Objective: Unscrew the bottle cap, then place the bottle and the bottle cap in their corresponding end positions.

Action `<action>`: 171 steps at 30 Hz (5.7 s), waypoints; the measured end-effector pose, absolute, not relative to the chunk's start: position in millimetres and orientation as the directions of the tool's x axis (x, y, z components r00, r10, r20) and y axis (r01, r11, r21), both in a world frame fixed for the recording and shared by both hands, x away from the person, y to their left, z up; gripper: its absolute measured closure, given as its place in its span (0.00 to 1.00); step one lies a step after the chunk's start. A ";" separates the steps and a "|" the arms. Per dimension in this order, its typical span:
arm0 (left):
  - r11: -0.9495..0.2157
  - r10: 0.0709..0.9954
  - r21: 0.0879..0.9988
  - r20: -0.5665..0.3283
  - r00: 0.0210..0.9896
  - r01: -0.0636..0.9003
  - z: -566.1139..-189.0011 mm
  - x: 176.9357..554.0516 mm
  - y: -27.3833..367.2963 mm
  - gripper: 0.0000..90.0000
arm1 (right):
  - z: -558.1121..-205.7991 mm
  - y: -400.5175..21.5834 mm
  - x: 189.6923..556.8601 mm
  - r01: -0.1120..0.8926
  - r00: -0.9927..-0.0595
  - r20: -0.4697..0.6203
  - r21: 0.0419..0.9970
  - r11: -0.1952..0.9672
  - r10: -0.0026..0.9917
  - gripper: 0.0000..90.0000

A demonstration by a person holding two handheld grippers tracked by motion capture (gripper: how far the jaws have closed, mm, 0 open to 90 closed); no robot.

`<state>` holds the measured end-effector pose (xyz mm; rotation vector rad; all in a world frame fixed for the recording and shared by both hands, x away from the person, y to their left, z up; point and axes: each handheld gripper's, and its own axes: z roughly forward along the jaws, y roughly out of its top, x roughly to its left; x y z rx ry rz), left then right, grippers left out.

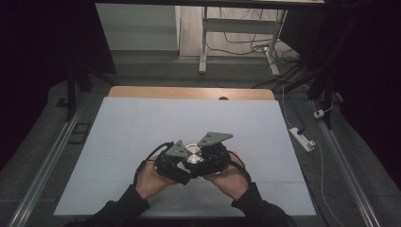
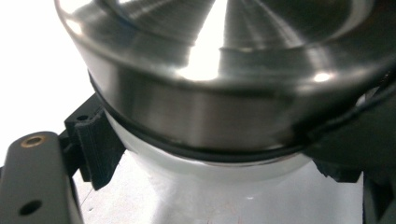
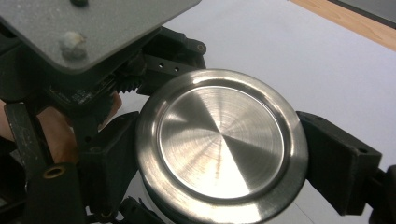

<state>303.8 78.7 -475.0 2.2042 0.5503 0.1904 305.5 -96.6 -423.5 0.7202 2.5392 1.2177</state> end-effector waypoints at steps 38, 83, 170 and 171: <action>-0.549 0.385 0.784 -0.070 0.920 0.289 -478.6 320.3 103.7 0.18 | -409.8 -121.8 308.3 0.182 -0.947 -0.008 0.810 0.558 0.321 0.20; -0.469 0.534 0.803 -0.074 0.842 0.368 -472.2 359.3 119.4 0.18 | -429.7 -134.0 282.7 0.212 -0.940 0.026 0.825 0.523 0.340 0.20; -0.501 0.579 0.780 -0.019 0.815 0.374 -517.8 426.8 85.3 0.17 | -539.0 -101.6 311.5 0.257 -0.921 -0.027 0.707 0.659 0.388 0.20; -0.501 0.577 0.781 -0.019 0.817 0.373 -518.2 426.7 86.0 0.17 | -538.9 -101.5 311.6 0.256 -0.921 -0.027 0.706 0.660 0.387 0.19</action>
